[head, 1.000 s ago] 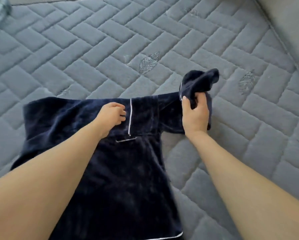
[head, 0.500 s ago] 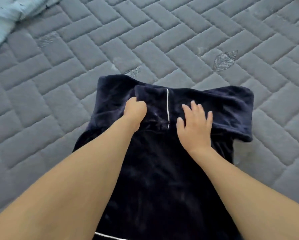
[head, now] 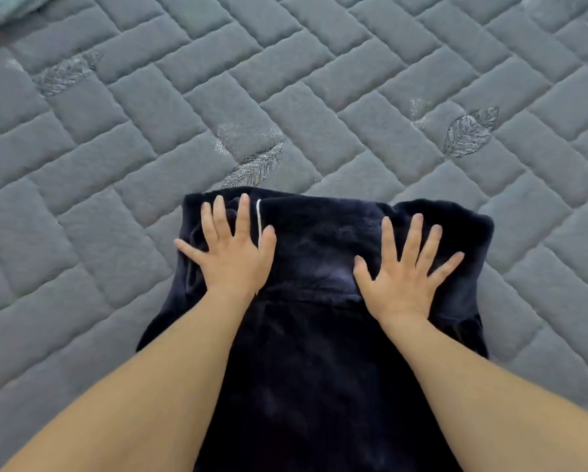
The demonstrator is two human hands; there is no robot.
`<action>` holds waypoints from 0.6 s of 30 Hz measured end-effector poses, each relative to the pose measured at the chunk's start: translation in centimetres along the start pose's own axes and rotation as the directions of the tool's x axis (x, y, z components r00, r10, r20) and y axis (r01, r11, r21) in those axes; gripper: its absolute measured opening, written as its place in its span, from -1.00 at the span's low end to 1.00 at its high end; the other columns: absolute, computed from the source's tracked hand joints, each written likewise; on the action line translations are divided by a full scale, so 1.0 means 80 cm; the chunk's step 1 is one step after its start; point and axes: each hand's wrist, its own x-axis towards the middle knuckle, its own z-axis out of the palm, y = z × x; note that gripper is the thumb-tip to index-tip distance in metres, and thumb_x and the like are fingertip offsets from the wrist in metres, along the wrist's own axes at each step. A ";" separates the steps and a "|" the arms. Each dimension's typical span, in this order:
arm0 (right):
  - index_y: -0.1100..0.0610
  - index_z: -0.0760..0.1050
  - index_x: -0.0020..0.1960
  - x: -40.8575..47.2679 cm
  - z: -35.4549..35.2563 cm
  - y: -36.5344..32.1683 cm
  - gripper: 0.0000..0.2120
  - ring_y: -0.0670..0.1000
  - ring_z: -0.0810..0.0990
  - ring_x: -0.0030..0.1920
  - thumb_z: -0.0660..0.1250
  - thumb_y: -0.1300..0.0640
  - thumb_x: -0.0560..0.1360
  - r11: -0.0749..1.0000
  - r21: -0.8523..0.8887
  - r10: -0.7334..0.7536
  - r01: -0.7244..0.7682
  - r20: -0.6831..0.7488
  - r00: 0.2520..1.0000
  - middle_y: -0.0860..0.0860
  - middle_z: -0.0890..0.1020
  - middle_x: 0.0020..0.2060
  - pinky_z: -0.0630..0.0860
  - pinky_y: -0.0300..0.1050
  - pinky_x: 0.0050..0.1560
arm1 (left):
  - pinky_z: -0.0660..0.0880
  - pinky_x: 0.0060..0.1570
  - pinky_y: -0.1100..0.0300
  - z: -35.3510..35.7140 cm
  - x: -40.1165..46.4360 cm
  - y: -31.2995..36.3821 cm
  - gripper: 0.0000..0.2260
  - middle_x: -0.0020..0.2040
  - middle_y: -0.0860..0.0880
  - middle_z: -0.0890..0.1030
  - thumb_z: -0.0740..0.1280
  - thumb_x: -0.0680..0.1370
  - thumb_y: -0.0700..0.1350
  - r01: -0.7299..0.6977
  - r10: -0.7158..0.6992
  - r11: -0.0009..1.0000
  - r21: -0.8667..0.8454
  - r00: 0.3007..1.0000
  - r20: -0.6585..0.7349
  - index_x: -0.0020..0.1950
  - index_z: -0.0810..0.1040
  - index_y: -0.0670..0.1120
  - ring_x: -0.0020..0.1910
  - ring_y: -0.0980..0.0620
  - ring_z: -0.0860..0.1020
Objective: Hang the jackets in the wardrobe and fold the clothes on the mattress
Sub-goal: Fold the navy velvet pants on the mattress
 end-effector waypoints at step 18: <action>-0.07 0.05 0.59 0.015 0.047 0.001 -0.21 0.27 -0.09 0.56 0.11 -0.29 0.43 0.997 0.038 -0.056 0.061 -0.128 0.990 0.12 0.03 0.58 -0.25 0.53 0.37 | -0.11 0.34 -0.55 0.052 0.022 -0.011 -0.30 0.60 -0.09 0.04 0.10 0.47 0.25 0.026 -0.027 1.000 -0.009 0.995 -0.100 0.60 0.09 0.13 0.58 -0.15 -0.04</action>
